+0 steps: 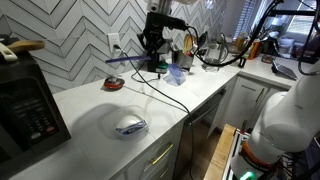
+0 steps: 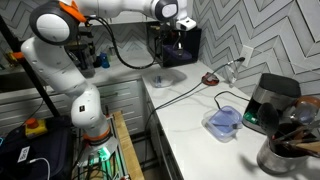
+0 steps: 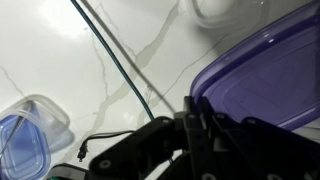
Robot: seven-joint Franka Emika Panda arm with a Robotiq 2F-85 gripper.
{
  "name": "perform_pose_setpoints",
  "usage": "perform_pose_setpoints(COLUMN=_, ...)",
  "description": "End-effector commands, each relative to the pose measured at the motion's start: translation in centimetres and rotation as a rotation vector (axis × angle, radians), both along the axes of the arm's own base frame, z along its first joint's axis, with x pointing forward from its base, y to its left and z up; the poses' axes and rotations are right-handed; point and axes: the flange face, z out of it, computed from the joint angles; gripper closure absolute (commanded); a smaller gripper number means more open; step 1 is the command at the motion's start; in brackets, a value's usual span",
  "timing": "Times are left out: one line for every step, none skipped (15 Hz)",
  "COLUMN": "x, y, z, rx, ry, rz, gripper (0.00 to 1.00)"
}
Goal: Remove the blue lid from the coffee maker and put it on the lunch box to the left
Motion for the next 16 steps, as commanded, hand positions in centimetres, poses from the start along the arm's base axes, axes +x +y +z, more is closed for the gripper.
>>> perform_pose_setpoints(x=-2.2, y=5.0, z=-2.6, rx=-0.120, ry=0.025, rz=-0.148, gripper=0.98)
perform_pose_setpoints(x=-3.0, y=6.4, z=-3.1, rx=-0.141, ry=0.033, rz=-0.198, gripper=0.98)
perform_pose_setpoints(x=-4.2, y=7.7, z=-3.8, rx=-0.145, ry=0.039, rz=-0.246, gripper=0.98)
perform_pose_setpoints(x=-5.1, y=8.5, z=-4.4, rx=-0.151, ry=0.052, rz=-0.292, gripper=0.98)
perform_pose_setpoints(x=-6.4, y=9.1, z=-5.1, rx=-0.098, ry=0.050, rz=-0.301, gripper=0.98)
perform_pose_setpoints(x=-7.3, y=9.5, z=-5.5, rx=-0.085, ry=0.056, rz=-0.305, gripper=0.98)
perform_pose_setpoints(x=-8.0, y=9.6, z=-5.6, rx=-0.050, ry=0.039, rz=-0.285, gripper=0.98)
perform_pose_setpoints(x=-8.1, y=9.3, z=-5.3, rx=-0.029, ry=0.013, rz=-0.276, gripper=0.98)
perform_pose_setpoints(x=-6.1, y=10.3, z=-5.3, rx=-0.080, ry=0.051, rz=-0.265, gripper=0.92)
perform_pose_setpoints(x=-6.7, y=10.2, z=-5.3, rx=-0.067, ry=0.035, rz=-0.268, gripper=0.92)
perform_pose_setpoints(x=-7.0, y=10.0, z=-5.2, rx=-0.059, ry=0.027, rz=-0.272, gripper=0.92)
perform_pose_setpoints(x=-7.3, y=9.7, z=-5.1, rx=-0.055, ry=0.022, rz=-0.275, gripper=0.92)
perform_pose_setpoints(x=-7.4, y=9.6, z=-5.0, rx=-0.053, ry=0.020, rz=-0.278, gripper=0.92)
perform_pose_setpoints(x=-7.3, y=9.8, z=-5.3, rx=-0.069, ry=0.019, rz=-0.274, gripper=0.98)
perform_pose_setpoints(x=-7.1, y=10.3, z=-6.1, rx=-0.106, ry=0.016, rz=-0.290, gripper=0.98)
perform_pose_setpoints(x=-7.2, y=10.9, z=-7.1, rx=-0.136, ry=0.018, rz=-0.298, gripper=0.98)
